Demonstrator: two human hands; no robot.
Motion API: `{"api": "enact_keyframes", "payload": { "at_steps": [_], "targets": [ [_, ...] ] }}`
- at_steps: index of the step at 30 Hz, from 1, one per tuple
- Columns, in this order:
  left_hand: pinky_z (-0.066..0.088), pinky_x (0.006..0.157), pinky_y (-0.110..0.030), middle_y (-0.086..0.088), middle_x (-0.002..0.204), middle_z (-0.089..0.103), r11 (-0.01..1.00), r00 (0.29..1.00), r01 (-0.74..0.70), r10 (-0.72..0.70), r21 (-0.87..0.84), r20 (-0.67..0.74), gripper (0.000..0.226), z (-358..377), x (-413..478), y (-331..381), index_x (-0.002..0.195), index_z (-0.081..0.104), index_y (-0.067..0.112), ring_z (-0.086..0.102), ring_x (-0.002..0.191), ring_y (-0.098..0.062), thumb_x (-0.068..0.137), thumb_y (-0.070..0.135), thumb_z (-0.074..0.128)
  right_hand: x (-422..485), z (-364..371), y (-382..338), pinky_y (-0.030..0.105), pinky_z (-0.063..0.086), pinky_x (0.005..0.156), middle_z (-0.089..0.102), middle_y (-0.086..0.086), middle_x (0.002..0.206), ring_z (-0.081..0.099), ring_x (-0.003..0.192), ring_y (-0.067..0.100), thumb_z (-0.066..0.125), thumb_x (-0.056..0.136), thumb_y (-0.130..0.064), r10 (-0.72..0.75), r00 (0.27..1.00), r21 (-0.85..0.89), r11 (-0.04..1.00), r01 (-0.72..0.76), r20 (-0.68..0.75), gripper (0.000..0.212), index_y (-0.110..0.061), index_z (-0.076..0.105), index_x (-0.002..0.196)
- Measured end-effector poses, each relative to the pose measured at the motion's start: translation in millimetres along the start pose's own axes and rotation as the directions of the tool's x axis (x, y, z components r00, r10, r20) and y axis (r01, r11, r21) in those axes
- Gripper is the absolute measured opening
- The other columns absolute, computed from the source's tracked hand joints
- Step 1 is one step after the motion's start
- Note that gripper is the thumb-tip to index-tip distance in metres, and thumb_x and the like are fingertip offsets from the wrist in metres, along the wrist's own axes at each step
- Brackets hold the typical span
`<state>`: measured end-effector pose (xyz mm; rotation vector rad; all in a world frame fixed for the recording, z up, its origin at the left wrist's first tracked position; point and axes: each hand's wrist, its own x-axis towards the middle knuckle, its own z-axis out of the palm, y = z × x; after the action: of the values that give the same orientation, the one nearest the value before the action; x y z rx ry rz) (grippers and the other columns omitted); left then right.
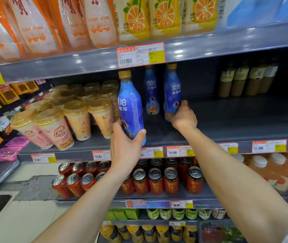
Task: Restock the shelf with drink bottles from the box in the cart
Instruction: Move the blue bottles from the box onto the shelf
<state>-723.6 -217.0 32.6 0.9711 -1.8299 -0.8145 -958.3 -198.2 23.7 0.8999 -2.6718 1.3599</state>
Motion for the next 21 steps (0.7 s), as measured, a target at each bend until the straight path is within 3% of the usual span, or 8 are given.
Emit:
{"api": "enact_keyframes", "payload": {
  "at_steps": [3,6,12,16,19,21],
  "targets": [
    [0.041,0.065,-0.015,0.026,0.097,0.057,1.0,1.0,-0.008,0.008,-0.002,0.004,0.05,5.4,5.3,-0.1,0.114,0.04,0.035,0.054,0.089,0.018,0.081,0.041,0.076,3.4,-0.6,-0.1,0.033,0.038,0.066,0.063,0.008,0.112,0.063,0.098,0.031,0.079,0.072,-0.05,0.004,1.0,-0.013,1.0,-0.004,0.007,0.061,-0.018,0.04,0.107],
    [0.039,0.062,-0.013,0.026,0.094,0.057,1.0,1.0,-0.001,0.001,-0.004,-0.002,0.049,12.7,9.4,-1.4,0.113,0.041,0.033,0.054,0.086,0.02,0.08,0.039,0.078,5.5,-1.3,-0.6,0.033,0.04,0.067,0.062,0.008,0.114,0.063,0.1,0.031,0.081,0.069,-0.051,0.017,1.0,-0.008,1.0,-0.017,0.006,0.067,-0.017,0.041,0.112],
    [0.043,0.064,-0.018,0.017,0.098,0.061,1.0,1.0,0.016,-0.016,0.002,0.007,0.05,27.2,23.3,-5.7,0.113,0.044,0.025,0.06,0.084,0.003,0.079,0.037,0.08,6.7,-3.2,-2.9,0.035,0.045,0.071,0.06,0.007,0.118,0.063,0.103,0.03,0.081,0.069,-0.053,0.05,0.998,-0.016,0.999,-0.049,0.034,0.073,-0.017,0.04,0.116],
    [0.039,0.065,-0.008,0.007,0.105,0.063,1.0,1.0,0.005,-0.005,-0.001,0.002,0.05,40.0,40.7,-7.2,0.111,0.046,0.021,0.06,0.086,-0.009,0.077,0.03,0.082,-4.7,-13.2,0.7,0.035,0.043,0.07,0.057,0.011,0.118,0.061,0.104,0.032,0.077,0.072,-0.056,0.075,0.996,-0.008,0.997,-0.075,0.054,0.072,-0.014,0.04,0.117],
    [0.041,0.074,-0.022,-0.004,0.111,0.065,1.0,1.0,0.014,-0.014,0.01,0.012,0.053,54.3,57.9,-6.9,0.113,0.047,0.016,0.061,0.092,-0.018,0.076,0.028,0.083,-24.2,-24.1,9.8,0.035,0.041,0.07,0.06,0.011,0.114,0.06,0.104,0.034,0.067,0.078,-0.059,0.005,0.999,-0.123,0.992,0.0,0.038,0.062,-0.015,0.044,0.115],
    [0.04,0.076,-0.026,-0.008,0.113,0.065,1.0,0.999,0.025,-0.026,0.018,0.024,0.056,66.4,66.6,-6.8,0.113,0.046,0.014,0.063,0.098,-0.024,0.075,0.03,0.084,-38.8,-33.9,18.0,0.035,0.044,0.071,0.065,0.005,0.109,0.061,0.103,0.031,0.064,0.077,-0.065,-0.046,0.992,-0.153,0.986,0.063,0.115,0.058,-0.022,0.052,0.113]
  ]
}}
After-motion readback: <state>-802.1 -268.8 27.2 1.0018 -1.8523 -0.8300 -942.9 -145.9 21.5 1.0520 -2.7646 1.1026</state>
